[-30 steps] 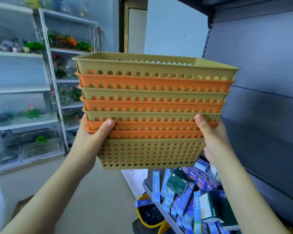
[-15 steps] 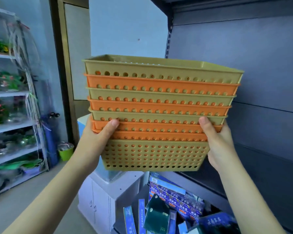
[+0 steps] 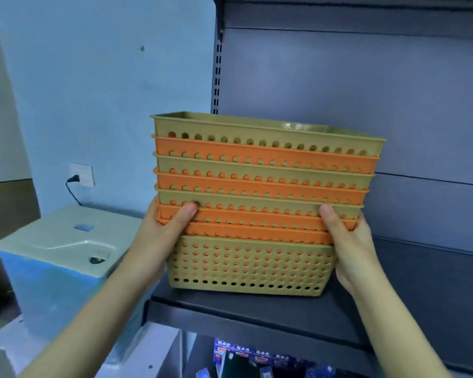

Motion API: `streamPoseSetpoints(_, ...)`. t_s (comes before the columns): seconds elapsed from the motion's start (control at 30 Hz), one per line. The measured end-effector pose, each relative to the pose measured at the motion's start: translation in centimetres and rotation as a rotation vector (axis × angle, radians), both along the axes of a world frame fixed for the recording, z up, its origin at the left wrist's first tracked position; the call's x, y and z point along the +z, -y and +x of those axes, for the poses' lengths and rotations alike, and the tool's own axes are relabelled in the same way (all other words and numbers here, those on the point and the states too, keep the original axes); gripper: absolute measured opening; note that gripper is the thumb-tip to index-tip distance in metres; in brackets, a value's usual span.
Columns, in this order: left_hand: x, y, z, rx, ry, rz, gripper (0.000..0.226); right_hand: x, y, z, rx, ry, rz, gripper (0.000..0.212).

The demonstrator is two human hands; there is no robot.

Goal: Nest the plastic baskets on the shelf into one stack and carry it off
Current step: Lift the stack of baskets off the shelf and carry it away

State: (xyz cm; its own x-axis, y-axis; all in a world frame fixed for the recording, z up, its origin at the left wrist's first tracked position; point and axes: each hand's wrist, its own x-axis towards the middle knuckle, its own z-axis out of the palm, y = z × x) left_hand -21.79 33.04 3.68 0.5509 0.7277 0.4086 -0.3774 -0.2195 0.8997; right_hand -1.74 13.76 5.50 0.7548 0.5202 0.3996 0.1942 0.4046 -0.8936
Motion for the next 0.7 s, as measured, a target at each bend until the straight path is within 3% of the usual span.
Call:
streamPoseSetpoints(0.1, -0.4, -2.6, 0.8, -0.104, 0.012, -0.010, 0.073, -0.8, -1.0, -0.7, -0.094, 0.005, 0.002, 0.096)
streamPoseSetpoints(0.2, -0.7, -4.6, 1.6, -0.169, 0.004, 0.000, 0.086, -1.2, -1.6, -1.4, -0.171, 0.007, 0.023, 0.076)
streamPoseSetpoints(0.27, -0.9, -5.6, 2.3, -0.193, -0.002, 0.002, 0.091, -1.3, -1.8, -1.6, -0.206, 0.002, 0.019, 0.076)
streamPoseSetpoints(0.43, -1.0, -7.6, 4.2, -0.234, -0.020, -0.013, 0.076, -1.5, -2.9, -1.3, -0.285, 0.016, -0.015, 0.088)
streamPoseSetpoints(0.7, -0.9, -8.3, 7.7, -0.201, 0.010, -0.023, 0.055, -1.4, -4.8, 2.1, -0.314, -0.008, -0.023, 0.072)
